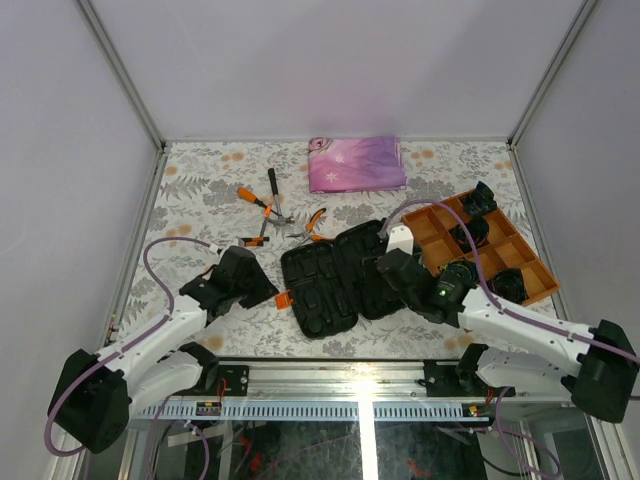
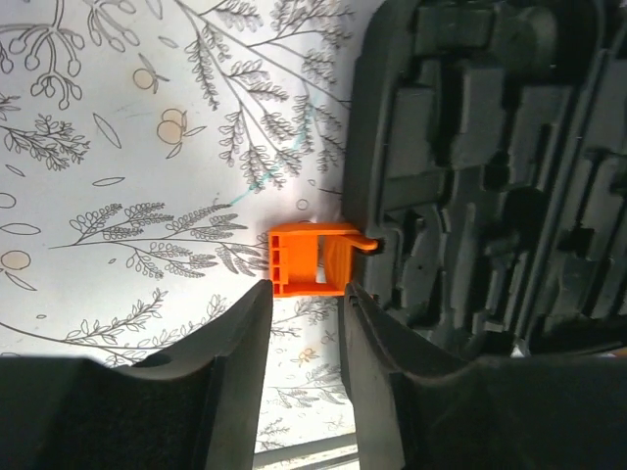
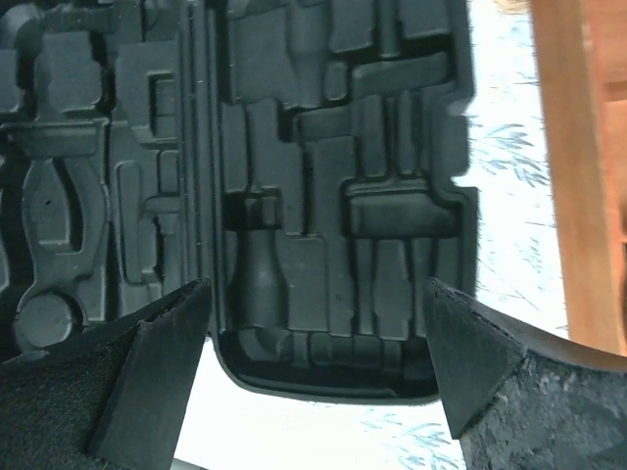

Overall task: Sort the tools into containers
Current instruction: Open the storage box at the center of the board.

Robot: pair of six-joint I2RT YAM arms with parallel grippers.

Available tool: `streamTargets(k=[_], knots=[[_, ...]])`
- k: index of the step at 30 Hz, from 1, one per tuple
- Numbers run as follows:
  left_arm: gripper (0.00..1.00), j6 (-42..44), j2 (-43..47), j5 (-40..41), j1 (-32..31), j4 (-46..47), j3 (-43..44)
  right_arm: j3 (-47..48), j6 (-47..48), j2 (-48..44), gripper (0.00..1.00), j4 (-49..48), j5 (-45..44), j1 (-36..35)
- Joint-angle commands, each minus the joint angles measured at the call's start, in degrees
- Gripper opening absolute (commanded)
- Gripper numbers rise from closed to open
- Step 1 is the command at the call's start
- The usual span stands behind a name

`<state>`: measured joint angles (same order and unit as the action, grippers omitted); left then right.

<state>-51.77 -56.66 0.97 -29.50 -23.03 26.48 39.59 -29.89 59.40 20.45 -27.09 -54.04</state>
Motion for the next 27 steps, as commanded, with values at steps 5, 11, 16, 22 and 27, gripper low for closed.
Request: streamTargets(k=[5, 11, 16, 22, 27], knots=[[0.38, 1.61, 4.21, 0.75, 0.48, -3.69, 3.61, 5.42, 0.08, 10.75, 0.93, -7.68, 9.44, -0.08], [0.40, 2.28, 5.09, 0.91, 1.05, -3.92, 4.88, 7.78, 0.03, 18.48, 0.92, -8.94, 12.62, -0.03], [0.40, 3.14, 5.94, 0.50, 1.45, -4.95, 5.12, 7.61, -0.53, 21.21, 0.91, -10.93, 14.76, -0.02], [0.40, 2.68, 7.16, -0.54, 1.96, -5.10, 3.98, 6.44, -1.41, 24.06, 0.87, -13.75, 22.36, -0.07], [0.40, 2.95, 6.71, -1.26, 2.35, -4.67, 4.20, 5.05, -3.96, 24.80, 0.83, -14.56, 25.11, -0.51]])
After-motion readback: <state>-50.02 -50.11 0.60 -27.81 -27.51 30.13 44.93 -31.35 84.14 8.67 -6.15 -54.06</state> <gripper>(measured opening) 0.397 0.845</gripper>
